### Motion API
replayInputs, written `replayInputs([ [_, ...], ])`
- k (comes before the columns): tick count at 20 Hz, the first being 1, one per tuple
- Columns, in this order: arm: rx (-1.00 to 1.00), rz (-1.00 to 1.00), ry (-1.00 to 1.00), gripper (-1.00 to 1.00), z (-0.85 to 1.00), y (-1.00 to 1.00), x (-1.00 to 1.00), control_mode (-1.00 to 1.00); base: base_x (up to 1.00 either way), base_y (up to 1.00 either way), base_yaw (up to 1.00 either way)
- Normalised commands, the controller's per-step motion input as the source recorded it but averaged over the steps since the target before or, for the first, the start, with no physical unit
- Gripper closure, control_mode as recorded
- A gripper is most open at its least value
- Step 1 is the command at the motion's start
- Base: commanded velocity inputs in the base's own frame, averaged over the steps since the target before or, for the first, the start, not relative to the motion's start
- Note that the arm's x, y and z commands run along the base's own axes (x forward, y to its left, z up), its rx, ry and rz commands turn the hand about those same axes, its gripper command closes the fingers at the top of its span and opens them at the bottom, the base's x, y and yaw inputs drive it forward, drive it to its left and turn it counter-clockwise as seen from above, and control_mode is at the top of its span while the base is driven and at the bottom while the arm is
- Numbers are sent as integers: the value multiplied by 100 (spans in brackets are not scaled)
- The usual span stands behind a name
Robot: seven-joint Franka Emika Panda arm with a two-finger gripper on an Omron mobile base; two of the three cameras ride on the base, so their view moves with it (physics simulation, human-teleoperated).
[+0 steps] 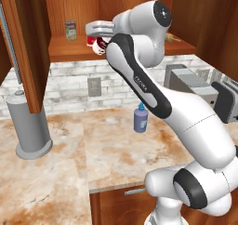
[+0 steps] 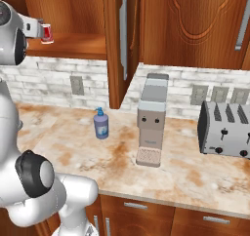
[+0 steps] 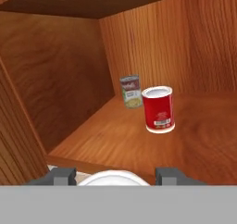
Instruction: Pick the cans from the counter and place them in their designated side in the cabinet.
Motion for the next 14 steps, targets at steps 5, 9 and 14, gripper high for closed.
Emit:
replayInputs([
  [5, 0, 0, 3, 100, 0, 8, 14, -100, 0, 0, 0],
  [9, 0, 0, 3, 100, 0, 9, 18, -100, 0, 0, 0],
  [14, 0, 0, 2, 100, 0, 11, 20, -100, 0, 0, 0],
])
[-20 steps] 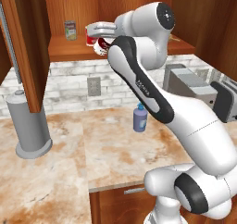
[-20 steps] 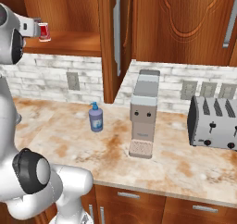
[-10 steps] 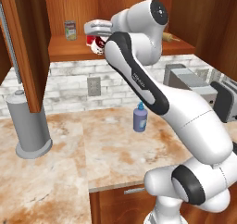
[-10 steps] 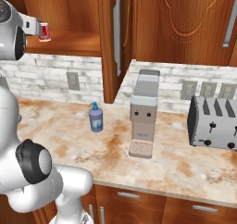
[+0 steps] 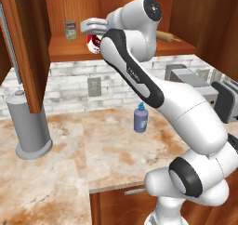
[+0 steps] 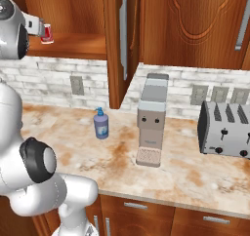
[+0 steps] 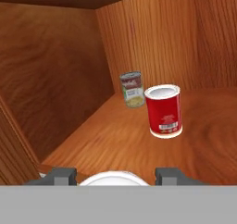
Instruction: Pick the cans from the counter and place them in their designated side in the cabinet.
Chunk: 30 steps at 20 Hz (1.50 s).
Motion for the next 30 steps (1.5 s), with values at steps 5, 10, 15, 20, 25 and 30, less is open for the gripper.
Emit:
replayInputs([
  [5, -1, 0, 0, 100, 0, 9, 11, -100, 0, 0, 0],
  [10, -1, 0, 0, 100, 0, 4, 12, -100, 0, 0, 0],
  [15, -1, 0, 1, 100, 0, 6, 14, -100, 0, 0, 0],
  [20, -2, 0, 2, 100, 0, 7, 12, -100, 0, 0, 0],
  [25, -2, 0, 3, 100, 0, 8, 13, -100, 0, 0, 0],
  [30, -2, 0, 4, 100, -1, 11, 17, -100, 0, 0, 0],
])
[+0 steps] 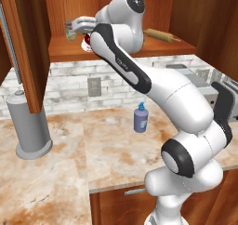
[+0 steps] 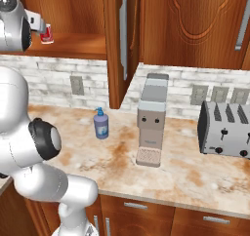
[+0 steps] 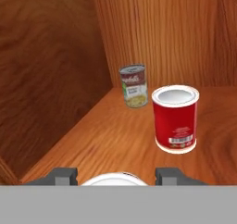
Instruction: Pick the cans from the counter and place them in their designated side in the cabinet.
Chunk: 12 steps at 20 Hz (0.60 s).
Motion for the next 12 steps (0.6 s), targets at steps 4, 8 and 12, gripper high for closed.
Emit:
replayInputs([
  [4, -2, 0, 5, 100, -1, 12, 23, -100, 0, 0, 0],
  [8, -2, 0, 4, 100, 0, 11, 25, -100, 0, 0, 0],
  [12, -2, 0, 1, 100, 0, 9, 18, -100, 0, 0, 0],
])
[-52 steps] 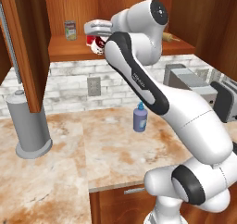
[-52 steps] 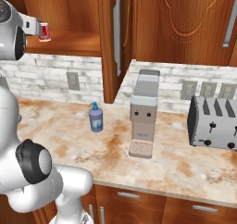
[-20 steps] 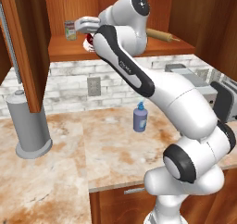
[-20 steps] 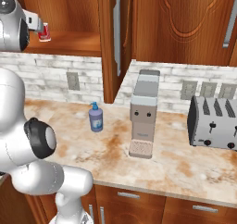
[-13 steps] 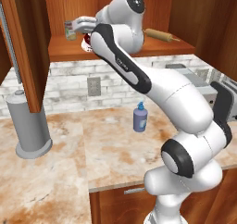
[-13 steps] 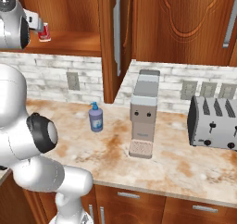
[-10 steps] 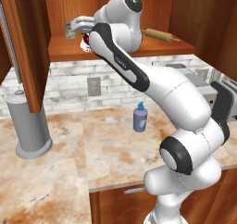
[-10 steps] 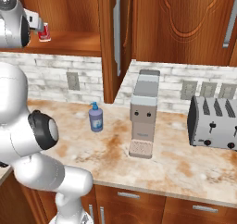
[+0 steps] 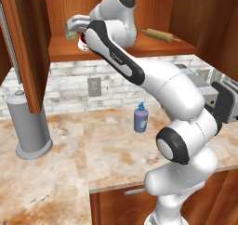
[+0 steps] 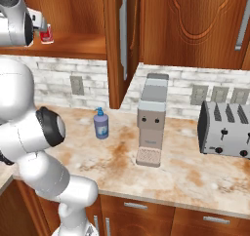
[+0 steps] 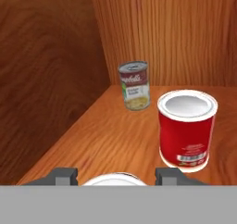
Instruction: Pick the cans from the counter and place them in their designated side in the cabinet.
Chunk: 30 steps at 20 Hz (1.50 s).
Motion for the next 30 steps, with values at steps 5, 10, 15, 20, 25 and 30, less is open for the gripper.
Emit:
replayInputs([
  [5, -2, 0, 2, 100, 0, 10, 19, -100, 0, 0, 0],
  [10, -2, 0, 4, 100, -3, 6, 19, -100, 0, 0, 0],
  [15, -2, 0, 7, 100, -3, 7, 19, -100, 0, 0, 0],
  [20, -2, 0, 5, 100, -1, 9, 18, -100, 0, 0, 0],
  [25, -3, 0, 6, -100, -8, 9, 17, -100, 0, 0, 0],
  [30, -2, 0, 3, -100, 0, 4, 10, -100, 0, 0, 0],
])
